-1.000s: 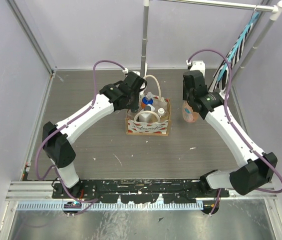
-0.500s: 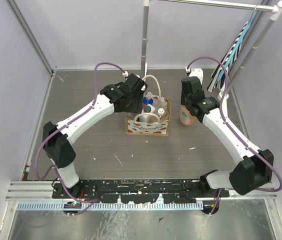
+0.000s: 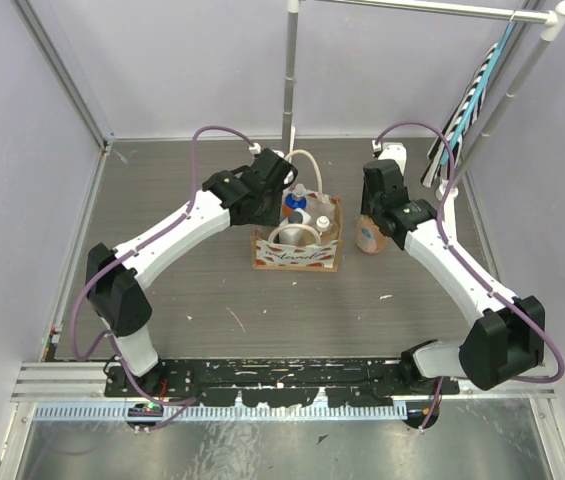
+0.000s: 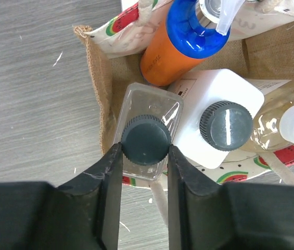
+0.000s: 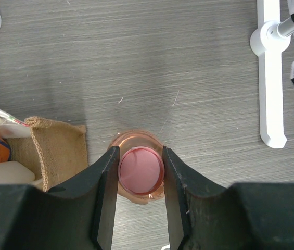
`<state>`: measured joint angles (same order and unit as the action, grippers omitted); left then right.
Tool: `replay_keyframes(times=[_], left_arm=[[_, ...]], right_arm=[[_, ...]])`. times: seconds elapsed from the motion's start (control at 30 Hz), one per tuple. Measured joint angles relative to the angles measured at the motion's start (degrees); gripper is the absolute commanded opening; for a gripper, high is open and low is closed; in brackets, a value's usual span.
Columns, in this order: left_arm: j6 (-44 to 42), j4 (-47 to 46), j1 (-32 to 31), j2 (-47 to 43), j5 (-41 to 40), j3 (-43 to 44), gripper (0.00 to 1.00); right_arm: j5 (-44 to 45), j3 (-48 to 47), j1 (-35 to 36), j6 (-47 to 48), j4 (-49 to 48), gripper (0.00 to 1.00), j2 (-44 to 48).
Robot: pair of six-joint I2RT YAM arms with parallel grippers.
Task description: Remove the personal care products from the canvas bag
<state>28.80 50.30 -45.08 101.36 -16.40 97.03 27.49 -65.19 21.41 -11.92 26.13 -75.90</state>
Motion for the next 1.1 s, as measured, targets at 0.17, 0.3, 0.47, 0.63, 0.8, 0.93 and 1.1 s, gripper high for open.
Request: replay_keyframes(times=[0.17, 0.3, 0.47, 0.63, 0.8, 0.93, 1.1], left_arm=[[-0.5, -0.66, -0.09, -0.09, 0.33, 0.0, 0.0], [-1.46, -0.96, -0.24, -1.77, 0.39, 0.2, 0.0], [-2.54, 0.63, -0.22, -1.88, -0.87, 1.11, 0.0], [-3.63, 1.81, -0.24, -1.88, -2.32, 3.98, 0.3], [-3.39, 2.67, -0.22, -1.88, -2.82, 4.42, 0.56], [-3.13, 2.67, -0.24, -1.88, -2.56, 4.42, 0.69], [-3.15, 1.05, -0.24, -1.88, -2.36, 4.11, 0.71]], right_arm=[[-1.25, 0.59, -0.17, -0.55, 0.04, 0.29, -0.02], [-1.75, 0.61, -0.17, -0.74, 0.02, 0.63, -0.02], [-1.44, 0.42, -0.17, -0.79, -2.67, 0.83, 0.68], [-1.53, -0.04, -0.17, -0.7, -3.04, 0.85, 1.79], [-1.99, -0.26, -0.17, -0.7, -3.19, 0.85, 2.36], [-2.21, -0.28, -0.17, -0.68, -3.19, 0.85, 2.43], [-2.82, -0.28, -0.17, -0.7, -3.19, 0.85, 2.45]])
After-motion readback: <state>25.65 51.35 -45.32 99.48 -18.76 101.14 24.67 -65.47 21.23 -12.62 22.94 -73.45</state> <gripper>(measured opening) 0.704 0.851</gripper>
